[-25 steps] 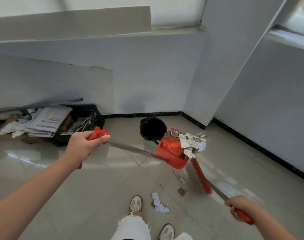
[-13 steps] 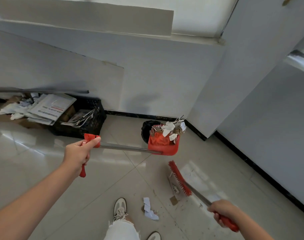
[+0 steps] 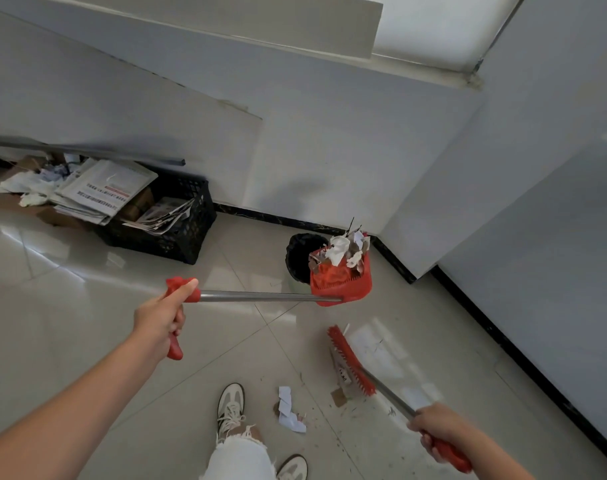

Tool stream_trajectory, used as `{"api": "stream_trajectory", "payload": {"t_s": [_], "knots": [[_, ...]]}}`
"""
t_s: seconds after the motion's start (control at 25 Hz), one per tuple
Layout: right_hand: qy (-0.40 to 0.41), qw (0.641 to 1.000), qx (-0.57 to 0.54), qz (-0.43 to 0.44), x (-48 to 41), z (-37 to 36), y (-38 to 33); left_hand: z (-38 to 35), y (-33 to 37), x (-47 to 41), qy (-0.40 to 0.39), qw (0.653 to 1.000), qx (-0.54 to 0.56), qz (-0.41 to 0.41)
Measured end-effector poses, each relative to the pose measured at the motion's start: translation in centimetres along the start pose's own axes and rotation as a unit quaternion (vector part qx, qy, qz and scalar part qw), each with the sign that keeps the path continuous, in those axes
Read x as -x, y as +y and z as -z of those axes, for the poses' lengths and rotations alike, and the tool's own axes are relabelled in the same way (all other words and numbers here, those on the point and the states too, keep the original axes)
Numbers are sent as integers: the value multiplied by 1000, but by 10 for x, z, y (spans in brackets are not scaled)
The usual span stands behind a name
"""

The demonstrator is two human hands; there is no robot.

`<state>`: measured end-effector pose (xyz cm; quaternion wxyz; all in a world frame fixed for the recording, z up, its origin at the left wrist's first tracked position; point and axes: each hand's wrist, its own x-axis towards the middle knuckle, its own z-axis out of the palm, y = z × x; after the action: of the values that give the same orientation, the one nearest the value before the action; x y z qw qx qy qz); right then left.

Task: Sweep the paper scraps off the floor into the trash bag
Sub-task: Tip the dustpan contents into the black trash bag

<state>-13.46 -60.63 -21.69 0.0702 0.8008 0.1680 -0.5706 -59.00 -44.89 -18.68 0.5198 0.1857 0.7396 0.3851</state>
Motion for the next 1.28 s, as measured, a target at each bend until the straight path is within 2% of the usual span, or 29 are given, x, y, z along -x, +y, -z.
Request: {"api": "stream_trajectory", "payload": {"t_s": [0.16, 0.44, 0.72, 1.04, 1.28], "knots": [[4, 1000, 25, 12, 0, 0, 3, 17, -23, -13, 30, 998, 21, 60], [-9, 1000, 5, -1, 0, -3, -2, 30, -56, -16, 79, 991, 53, 92], [-17, 999, -32, -5, 7, -10, -7, 34, -81, -25, 62, 988, 11, 140], [-30, 999, -30, -1, 16, -12, -5, 5, -120, -22, 88, 965, 113, 221], [-32, 999, -38, 1, 19, -12, 0, 5, -150, -12, 38, 931, 220, 288]]}}
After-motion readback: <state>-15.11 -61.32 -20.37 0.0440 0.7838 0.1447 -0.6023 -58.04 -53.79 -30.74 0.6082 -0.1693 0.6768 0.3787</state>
